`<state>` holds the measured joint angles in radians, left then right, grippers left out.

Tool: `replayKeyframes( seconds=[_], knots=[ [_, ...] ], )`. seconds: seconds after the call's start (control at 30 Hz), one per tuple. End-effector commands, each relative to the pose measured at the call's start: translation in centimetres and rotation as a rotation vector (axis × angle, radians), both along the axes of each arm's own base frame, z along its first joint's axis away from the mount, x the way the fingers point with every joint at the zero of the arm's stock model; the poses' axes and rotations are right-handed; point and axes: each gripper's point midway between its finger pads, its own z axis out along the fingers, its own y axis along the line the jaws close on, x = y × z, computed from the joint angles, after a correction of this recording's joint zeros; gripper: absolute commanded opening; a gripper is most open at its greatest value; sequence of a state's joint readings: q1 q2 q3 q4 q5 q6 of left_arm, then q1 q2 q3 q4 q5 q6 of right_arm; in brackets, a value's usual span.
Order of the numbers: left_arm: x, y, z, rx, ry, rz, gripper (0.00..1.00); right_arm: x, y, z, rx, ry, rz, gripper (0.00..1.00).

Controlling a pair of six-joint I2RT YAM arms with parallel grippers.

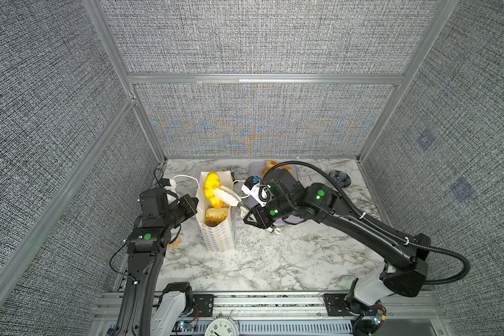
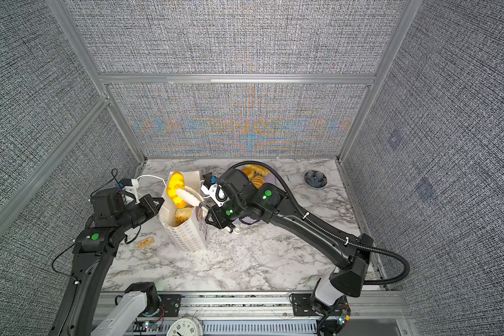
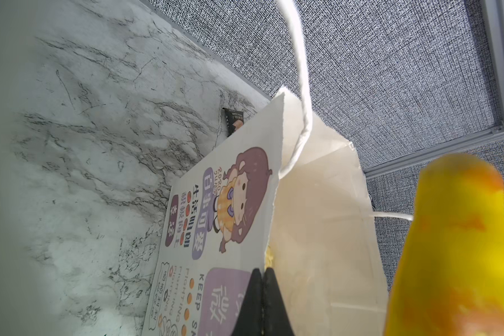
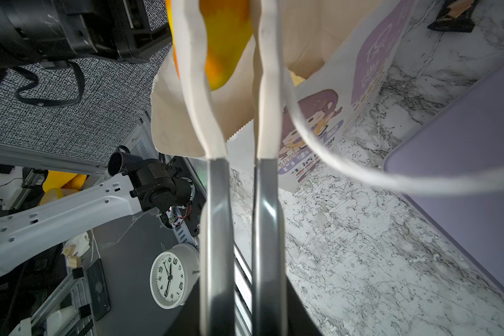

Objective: Place the fake bread into the paper bag
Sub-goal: 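Lower the yellow-orange bread into the bag and open the tongs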

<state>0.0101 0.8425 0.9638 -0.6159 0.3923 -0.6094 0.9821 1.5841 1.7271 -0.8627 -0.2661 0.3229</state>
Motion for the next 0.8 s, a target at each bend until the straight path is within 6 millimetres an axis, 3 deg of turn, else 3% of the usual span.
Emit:
replayKeyframes(
  seconds=[0.0,0.47,0.77],
  knots=[
    [0.1,0.0,0.3,-0.003,-0.016,-0.003,0.00,0.3,-0.1,0.0,-0.024,-0.035,-0.003,0.33],
    [0.1,0.0,0.3,-0.001,-0.016,-0.001,0.00,0.2,-0.1,-0.1,-0.034,-0.046,-0.002,0.46],
    [0.0,0.0,0.3,0.000,-0.016,-0.002,0.00,0.1,-0.2,1.8,0.001,-0.089,-0.009,0.46]
  ],
)
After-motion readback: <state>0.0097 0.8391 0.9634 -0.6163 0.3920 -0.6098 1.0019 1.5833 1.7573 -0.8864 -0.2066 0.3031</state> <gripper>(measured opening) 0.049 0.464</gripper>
